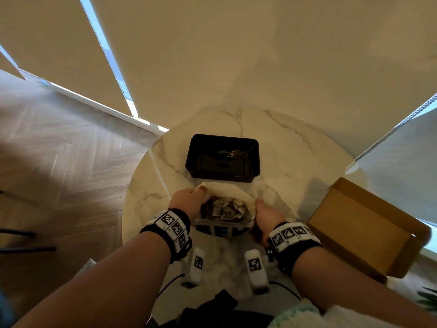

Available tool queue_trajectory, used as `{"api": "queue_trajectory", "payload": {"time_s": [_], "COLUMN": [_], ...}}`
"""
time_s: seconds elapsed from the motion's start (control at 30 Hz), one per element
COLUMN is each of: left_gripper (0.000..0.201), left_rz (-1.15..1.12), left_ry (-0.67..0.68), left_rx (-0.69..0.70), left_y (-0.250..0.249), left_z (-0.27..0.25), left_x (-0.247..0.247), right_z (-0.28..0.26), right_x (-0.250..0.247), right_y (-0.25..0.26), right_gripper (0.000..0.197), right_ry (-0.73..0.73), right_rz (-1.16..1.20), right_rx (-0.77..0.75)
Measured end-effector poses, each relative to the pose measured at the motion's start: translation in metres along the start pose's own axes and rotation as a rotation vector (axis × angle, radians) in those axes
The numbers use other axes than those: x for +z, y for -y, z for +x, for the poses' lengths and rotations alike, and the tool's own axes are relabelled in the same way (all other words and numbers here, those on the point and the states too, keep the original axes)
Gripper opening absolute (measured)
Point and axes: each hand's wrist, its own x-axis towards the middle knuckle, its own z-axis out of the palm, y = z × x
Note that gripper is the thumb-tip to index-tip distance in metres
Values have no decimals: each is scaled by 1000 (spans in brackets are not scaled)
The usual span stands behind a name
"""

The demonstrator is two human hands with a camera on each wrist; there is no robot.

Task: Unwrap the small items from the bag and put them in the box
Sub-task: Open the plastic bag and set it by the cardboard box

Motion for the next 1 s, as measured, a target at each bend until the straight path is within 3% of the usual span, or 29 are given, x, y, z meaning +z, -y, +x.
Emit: {"api": "queue_trajectory", "payload": {"time_s": [0.07,0.13,0.2,0.27,0.3,0.37,0.43,0.5,0.57,0.7,0.8,0.87,0.9,1.0], "left_gripper": [52,54,50,38,38,41,40,52,60,18,11,13,11,9], "left_rz": [94,177,261,278,302,325,208,29,165,242,135,27,-20,6], "left_ry": [-11,-4,9,27,68,128,181,155,87,-10,-7,-5,5,30], "left_rx": [8,24,53,79,90,144,162,129,172,133,55,5,-12,-3], "left_y": [-2,-7,-15,-23,-27,-31,-27,-18,-7,7,9,5,3,1], "left_z": [5,6,5,3,0,-4,-6,-7,-6,-9,-11,-12,-13,-17], "left_x": [1,4,5,7,8,9,11,12,12,11,15,16,16,14], "right_z": [-12,-28,-40,-36,-35,-32,-28,-23,-21,-20,-20,-33,-36,-43], "right_x": [-5,-8,-4,3,3,-1,-8,-17,-29,-36,-36,-34,-32,-26], "right_y": [17,29,33,28,28,29,30,30,33,33,27,20,14,-2], "right_gripper": [72,66,57,27,22,30,35,35,36,37,65,92,95,49], "right_ry": [-60,-129,-83,-27,-56,-110,-128,-129,-124,-171,-252,-209,-170,13], "right_rz": [13,68,-78,-281,-337,-272,-234,-201,-162,-108,126,181,198,182], "right_rx": [-34,-179,-380,-421,-413,-329,-240,-183,-165,-160,-55,24,63,125]}}
